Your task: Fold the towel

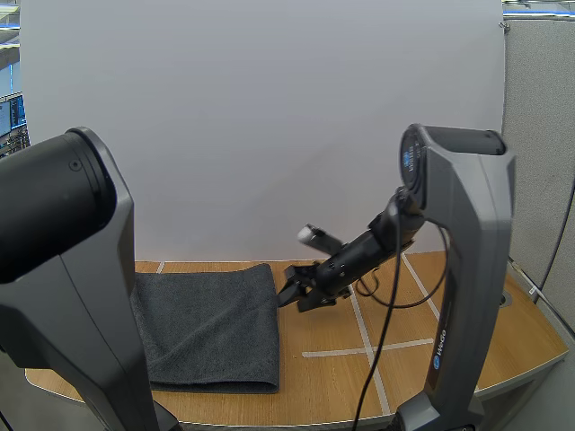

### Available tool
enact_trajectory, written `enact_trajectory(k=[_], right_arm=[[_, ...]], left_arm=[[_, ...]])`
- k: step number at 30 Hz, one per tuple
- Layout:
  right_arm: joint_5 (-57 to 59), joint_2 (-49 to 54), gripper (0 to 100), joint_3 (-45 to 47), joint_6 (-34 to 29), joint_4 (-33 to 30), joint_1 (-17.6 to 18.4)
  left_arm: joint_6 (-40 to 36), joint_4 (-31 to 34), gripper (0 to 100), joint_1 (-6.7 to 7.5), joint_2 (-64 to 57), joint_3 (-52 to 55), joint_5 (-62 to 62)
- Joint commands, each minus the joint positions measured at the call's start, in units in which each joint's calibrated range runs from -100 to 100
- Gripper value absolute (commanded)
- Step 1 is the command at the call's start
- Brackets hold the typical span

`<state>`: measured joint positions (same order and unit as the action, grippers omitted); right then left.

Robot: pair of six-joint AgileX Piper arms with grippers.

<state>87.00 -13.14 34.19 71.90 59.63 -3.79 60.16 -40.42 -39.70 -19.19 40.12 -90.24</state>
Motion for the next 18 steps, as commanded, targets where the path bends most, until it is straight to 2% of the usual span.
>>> enact_trajectory(k=[1,6,18], right_arm=[[1.8,0.1,84,0.4,0.3,-1.3,-0.3],[1.8,-2.5,84,0.5,1.3,1.4,0.4],[1.2,-8.1,84,0.5,3.7,7.5,5.0]], left_arm=[[-0.4,-0.9,85,-0.03,-0.6,-0.4,-1.9],[-0.4,-0.9,85,-0.03,-0.6,-0.4,-1.9],[-0.6,0.6,85,-0.03,-0.6,-0.4,-1.9]])
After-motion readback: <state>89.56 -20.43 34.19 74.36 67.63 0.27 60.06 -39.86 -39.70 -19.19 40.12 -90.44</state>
